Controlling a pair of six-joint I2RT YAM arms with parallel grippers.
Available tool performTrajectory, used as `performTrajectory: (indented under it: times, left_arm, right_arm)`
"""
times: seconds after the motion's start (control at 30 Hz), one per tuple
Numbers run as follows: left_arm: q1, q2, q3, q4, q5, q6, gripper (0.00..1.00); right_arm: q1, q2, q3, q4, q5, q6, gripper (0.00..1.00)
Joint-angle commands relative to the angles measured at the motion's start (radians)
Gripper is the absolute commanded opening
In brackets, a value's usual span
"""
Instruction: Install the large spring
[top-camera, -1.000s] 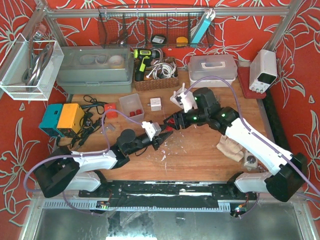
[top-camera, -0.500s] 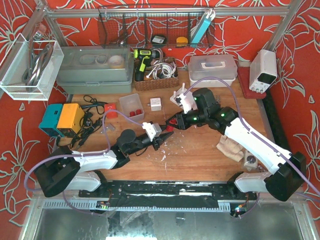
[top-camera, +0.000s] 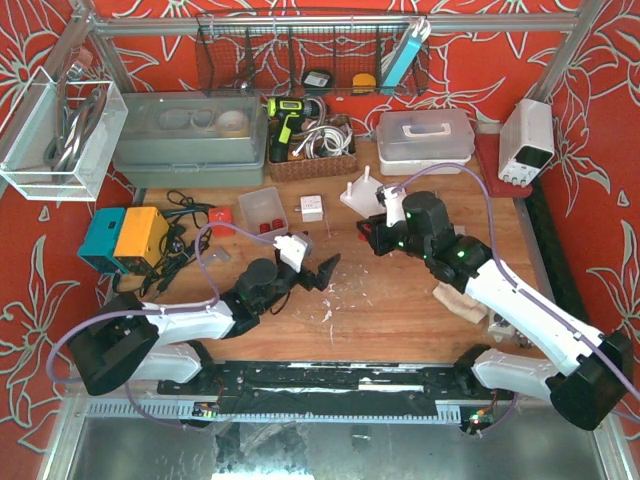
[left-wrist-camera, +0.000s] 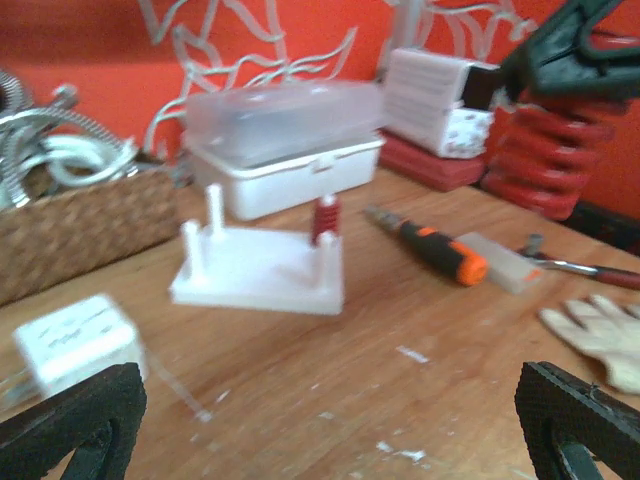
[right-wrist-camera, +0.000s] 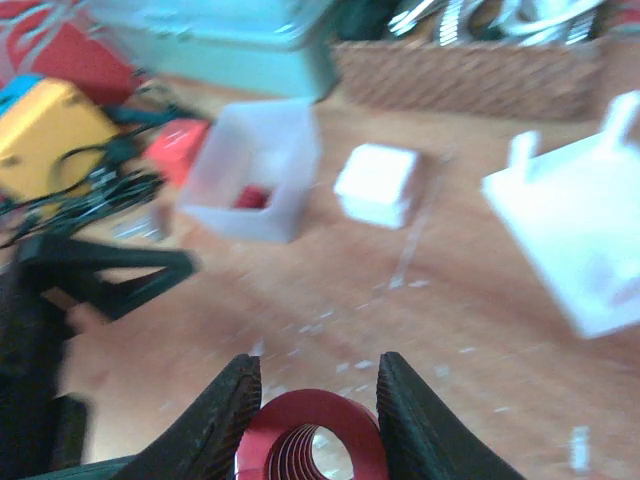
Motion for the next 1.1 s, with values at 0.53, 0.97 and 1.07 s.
performTrajectory:
  times: [0.53, 0.97, 1.07]
  left_arm:
    - [0.001, -0.121, -0.067, -0.158, -0.312, -0.159, 1.00]
    - [0.002, -0.246, -0.183, -0.033, -0.146, -0.078, 1.00]
    - [0.001, -0.241, -0.171, -0.046, -0.119, -0.085, 1.00]
  right_arm:
    - [-0.240, 0.572, 0.145, 0.595, 0.308, -0.106, 0.00]
    - [-0.253, 0.881, 0.412, 0.665, 0.329, -0.138, 0.00]
    - [-0.256, 0.914, 0.448, 0.654, 0.356, -0.159, 0.00]
